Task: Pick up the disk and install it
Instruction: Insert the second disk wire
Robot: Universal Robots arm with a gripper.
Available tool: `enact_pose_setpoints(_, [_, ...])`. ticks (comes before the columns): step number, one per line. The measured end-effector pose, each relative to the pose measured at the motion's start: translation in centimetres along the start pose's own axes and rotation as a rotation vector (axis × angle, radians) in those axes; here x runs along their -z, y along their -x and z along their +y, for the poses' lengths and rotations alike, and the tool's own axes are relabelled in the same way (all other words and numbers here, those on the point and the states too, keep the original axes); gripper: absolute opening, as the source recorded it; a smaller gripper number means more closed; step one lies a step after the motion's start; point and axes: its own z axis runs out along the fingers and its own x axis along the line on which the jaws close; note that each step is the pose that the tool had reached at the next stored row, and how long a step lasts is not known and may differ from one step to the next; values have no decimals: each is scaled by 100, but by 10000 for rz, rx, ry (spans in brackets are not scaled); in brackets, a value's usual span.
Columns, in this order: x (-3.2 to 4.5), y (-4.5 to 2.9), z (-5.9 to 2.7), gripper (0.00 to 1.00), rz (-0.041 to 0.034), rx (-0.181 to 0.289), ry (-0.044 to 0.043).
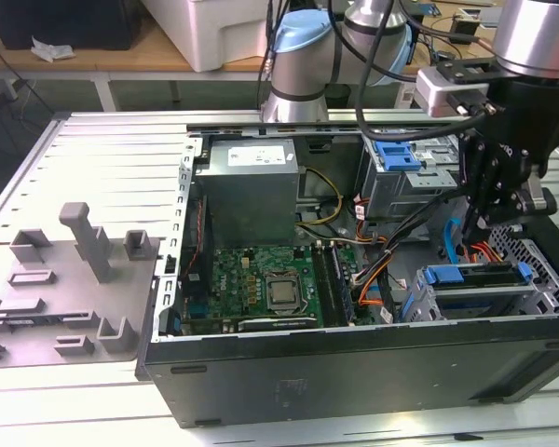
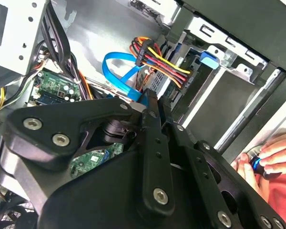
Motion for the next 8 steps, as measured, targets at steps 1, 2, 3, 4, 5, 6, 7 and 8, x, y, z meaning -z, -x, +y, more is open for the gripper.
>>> enact_pose_setpoints(1, [-3, -12, -15, 16, -14, 2, 39])
enact_pose_setpoints(2, [-5, -25, -28, 16, -25, 3, 74])
enact_pose_setpoints(3, [-9, -55, -54, 16, -57, 6, 144])
enact_pose_setpoints(4, [-12, -78, -70, 16, -86, 6, 190])
enact_pose_setpoints(5, [-14, -98, -81, 16, -110, 7, 223])
enact_pose_setpoints(6, [-17, -115, -90, 16, -136, 8, 250])
enact_pose_setpoints(7, [-20, -141, -100, 16, -175, 6, 283])
enact_pose_setpoints(8, [-21, -157, -104, 16, -206, 6, 299])
